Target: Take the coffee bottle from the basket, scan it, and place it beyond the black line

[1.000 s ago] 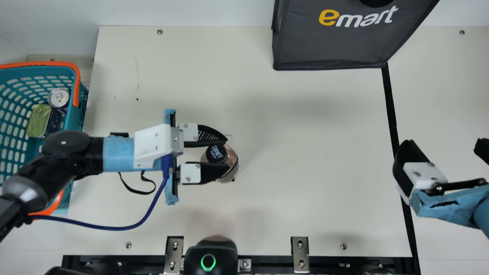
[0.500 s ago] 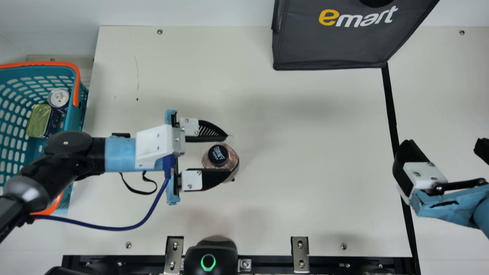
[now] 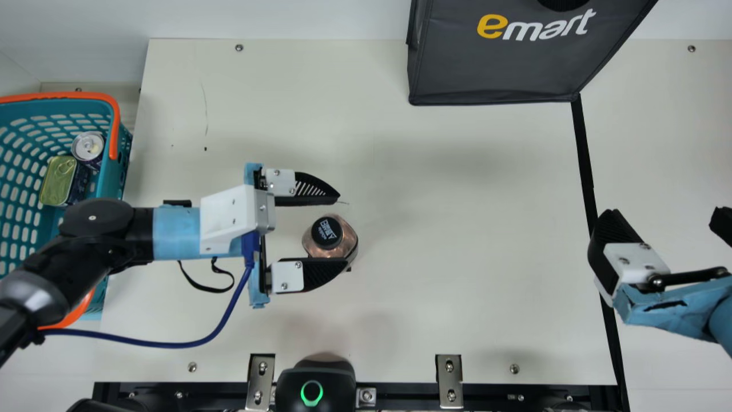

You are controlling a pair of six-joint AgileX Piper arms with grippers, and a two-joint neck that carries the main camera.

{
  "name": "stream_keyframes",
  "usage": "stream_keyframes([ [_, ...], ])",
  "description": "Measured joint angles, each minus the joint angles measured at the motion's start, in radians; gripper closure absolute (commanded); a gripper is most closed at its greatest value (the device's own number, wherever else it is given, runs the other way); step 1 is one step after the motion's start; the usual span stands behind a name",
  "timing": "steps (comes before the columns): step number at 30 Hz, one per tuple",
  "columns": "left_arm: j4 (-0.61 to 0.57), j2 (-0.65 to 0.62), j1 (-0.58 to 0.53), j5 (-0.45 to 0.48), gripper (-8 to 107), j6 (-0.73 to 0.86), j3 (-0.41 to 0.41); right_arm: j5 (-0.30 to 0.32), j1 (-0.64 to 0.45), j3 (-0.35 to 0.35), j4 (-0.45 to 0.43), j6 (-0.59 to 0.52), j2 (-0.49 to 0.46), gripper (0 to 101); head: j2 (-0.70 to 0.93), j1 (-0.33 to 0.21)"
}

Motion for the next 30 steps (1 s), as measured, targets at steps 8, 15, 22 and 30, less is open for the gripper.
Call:
stream_keyframes([
  [8,-0.009,-0.062,-0.002,0.016,9,-0.075,0.008,0.0,0.0,0.0,0.0,0.0,0.0,10,0.0,0.0],
  [15,-0.026,-0.131,-0.008,0.078,9,-0.158,0.031,0.0,0.0,0.0,0.0,0.0,0.0,10,0.0,0.0],
  [22,-0.044,-0.202,-0.02,0.163,9,-0.226,0.056,0.0,0.0,0.0,0.0,0.0,0.0,10,0.0,0.0],
  [30,-0.055,-0.271,-0.038,0.26,9,-0.29,0.08,0.0,0.0,0.0,0.0,0.0,0.0,10,0.0,0.0],
])
